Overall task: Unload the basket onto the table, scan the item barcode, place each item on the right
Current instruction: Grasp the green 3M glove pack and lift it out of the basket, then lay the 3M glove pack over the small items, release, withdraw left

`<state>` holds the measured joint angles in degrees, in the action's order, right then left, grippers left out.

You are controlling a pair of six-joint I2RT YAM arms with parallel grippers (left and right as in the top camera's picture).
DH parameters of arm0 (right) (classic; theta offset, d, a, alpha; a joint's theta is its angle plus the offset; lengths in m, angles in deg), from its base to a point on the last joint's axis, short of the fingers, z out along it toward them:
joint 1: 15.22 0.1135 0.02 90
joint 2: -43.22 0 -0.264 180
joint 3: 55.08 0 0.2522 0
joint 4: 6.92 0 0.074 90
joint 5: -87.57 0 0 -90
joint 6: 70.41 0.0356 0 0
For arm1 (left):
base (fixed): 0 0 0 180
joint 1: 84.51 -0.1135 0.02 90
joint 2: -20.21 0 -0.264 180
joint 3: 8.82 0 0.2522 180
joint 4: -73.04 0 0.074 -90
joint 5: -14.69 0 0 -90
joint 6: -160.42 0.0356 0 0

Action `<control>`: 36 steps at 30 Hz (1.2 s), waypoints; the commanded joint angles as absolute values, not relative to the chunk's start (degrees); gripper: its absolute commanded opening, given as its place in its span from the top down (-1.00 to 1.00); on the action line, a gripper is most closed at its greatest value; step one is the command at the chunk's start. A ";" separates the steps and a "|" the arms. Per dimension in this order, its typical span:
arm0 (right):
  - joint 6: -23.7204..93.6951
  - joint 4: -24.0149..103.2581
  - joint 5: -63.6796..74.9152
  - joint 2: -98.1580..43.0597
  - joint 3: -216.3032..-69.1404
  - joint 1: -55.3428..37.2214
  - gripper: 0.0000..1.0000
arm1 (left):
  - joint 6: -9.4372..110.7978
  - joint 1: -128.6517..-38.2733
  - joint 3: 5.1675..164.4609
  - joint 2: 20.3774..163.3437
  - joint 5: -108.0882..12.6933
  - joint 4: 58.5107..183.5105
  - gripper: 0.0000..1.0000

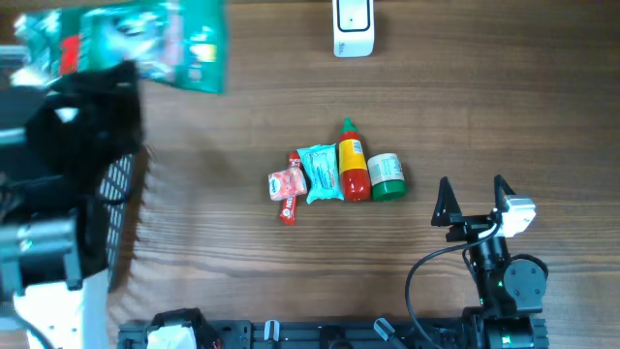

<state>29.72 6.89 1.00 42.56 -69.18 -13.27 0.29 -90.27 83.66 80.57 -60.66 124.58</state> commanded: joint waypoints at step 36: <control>28.71 6.76 1.54 42.95 -69.14 -13.16 -1.00 | 64.55 -58.91 73.47 115.67 -67.17 138.66 -1.00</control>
<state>29.72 6.89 1.00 42.56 -69.18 -13.27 64.05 -58.95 73.86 115.59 -65.84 138.51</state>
